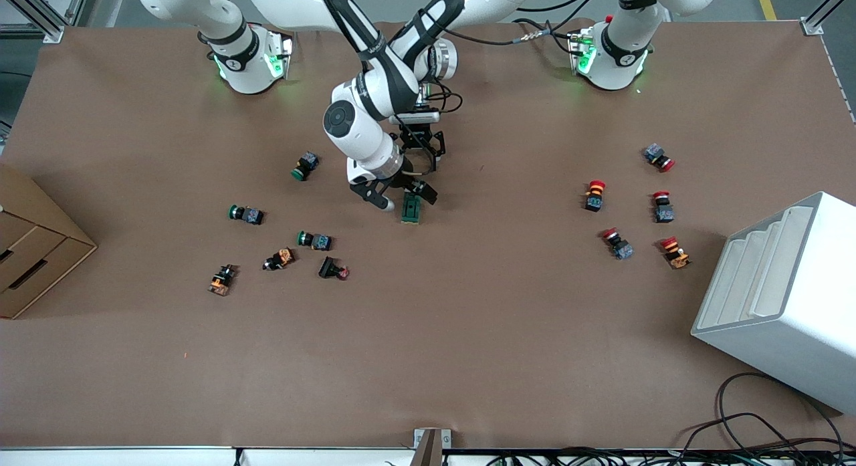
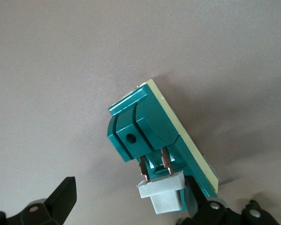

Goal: Close load switch with both arms
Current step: 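Push the white handle down into the contacts with the right gripper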

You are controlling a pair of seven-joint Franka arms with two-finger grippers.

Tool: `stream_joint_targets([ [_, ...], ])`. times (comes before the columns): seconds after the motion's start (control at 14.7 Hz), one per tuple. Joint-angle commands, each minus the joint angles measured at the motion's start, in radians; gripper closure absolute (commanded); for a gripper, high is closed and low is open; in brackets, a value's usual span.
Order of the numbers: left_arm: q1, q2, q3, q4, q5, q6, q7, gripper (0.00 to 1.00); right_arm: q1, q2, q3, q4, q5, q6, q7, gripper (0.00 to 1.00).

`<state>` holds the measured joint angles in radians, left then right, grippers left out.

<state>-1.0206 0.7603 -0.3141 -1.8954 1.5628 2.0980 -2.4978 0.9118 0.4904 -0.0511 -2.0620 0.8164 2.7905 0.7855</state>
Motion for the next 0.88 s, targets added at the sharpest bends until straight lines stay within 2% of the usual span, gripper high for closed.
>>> stream_joint_targets([
  [0.0, -0.010, -0.032, 0.001, -0.028, -0.020, 0.002, -0.016, 0.01, -0.014, -0.015, 0.005, 0.046, 0.030, -0.002, 0.011, 0.00],
  [0.81, 0.002, -0.046, 0.003, -0.016, -0.041, 0.002, -0.004, 0.00, -0.050, -0.001, 0.004, 0.091, 0.020, -0.017, 0.006, 0.00],
])
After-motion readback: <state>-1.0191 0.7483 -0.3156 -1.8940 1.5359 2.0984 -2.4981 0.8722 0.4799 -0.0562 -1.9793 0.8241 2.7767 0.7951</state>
